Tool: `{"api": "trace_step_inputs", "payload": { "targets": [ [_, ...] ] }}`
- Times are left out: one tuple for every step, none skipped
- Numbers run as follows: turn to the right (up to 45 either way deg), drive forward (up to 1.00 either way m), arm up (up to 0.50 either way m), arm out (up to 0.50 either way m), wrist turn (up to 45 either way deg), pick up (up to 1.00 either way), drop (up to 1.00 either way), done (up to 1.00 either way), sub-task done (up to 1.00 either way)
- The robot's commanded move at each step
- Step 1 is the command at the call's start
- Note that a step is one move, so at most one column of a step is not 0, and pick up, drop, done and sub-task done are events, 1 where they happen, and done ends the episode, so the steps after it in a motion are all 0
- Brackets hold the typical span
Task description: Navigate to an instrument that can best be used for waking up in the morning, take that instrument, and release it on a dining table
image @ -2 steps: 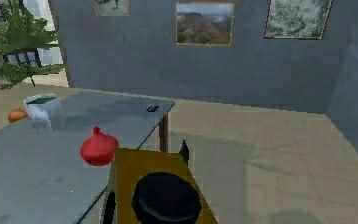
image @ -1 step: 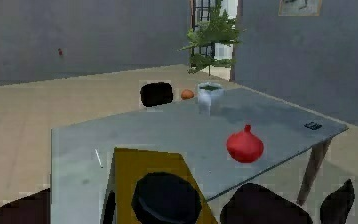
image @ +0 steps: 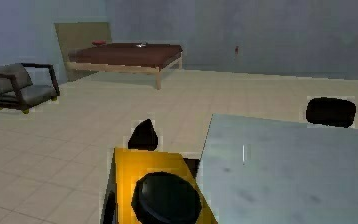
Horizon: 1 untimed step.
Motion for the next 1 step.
{"api": "trace_step_inputs", "payload": {
  "targets": [
    [-9.0,0.00,0.00,0.00,0.0,0.00,0.00,0.00,0.00]
  ]
}}
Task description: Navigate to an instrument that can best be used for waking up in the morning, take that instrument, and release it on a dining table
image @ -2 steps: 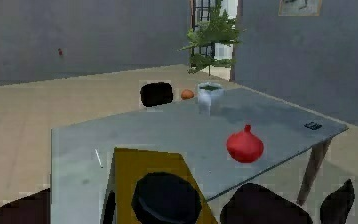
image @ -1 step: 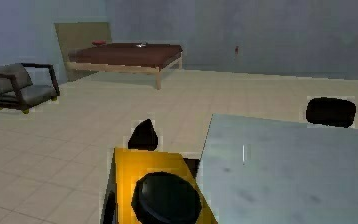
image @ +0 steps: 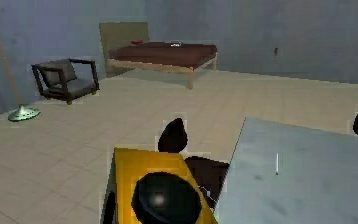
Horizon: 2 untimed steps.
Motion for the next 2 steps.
{"api": "trace_step_inputs", "payload": {
  "targets": [
    [42.0,0.00,0.00,0.00,0.0,0.00,0.00,0.00,0.00],
    [0.0,0.25,0.00,0.00,0.0,0.00,0.00,0.00,0.00]
  ]
}}
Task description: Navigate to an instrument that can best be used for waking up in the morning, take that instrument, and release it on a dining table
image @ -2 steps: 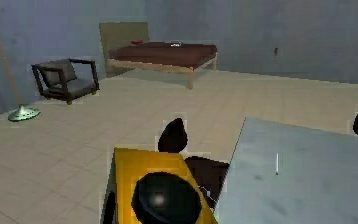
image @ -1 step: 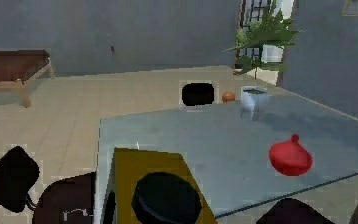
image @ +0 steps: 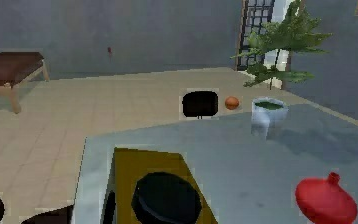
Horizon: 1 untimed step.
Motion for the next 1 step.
{"api": "trace_step_inputs", "payload": {
  "targets": [
    [9.0,0.00,0.00,0.00,0.0,0.00,0.00,0.00,0.00]
  ]
}}
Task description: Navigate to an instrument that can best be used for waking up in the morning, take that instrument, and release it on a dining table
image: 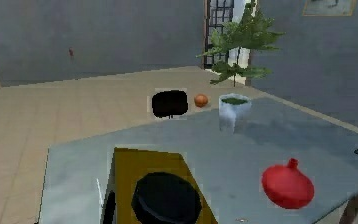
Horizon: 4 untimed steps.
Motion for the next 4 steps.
{"api": "trace_step_inputs", "payload": {
  "targets": [
    [-6.0,0.00,0.00,0.00,0.0,0.00,0.00,0.00,0.00],
    [-3.0,0.00,0.00,0.00,0.0,0.00,0.00,0.00,0.00],
    [15.0,0.00,0.00,0.00,0.0,0.00,0.00,0.00,0.00],
    [-21.0,0.00,0.00,0.00,0.0,0.00,0.00,0.00,0.00]
  ]
}}
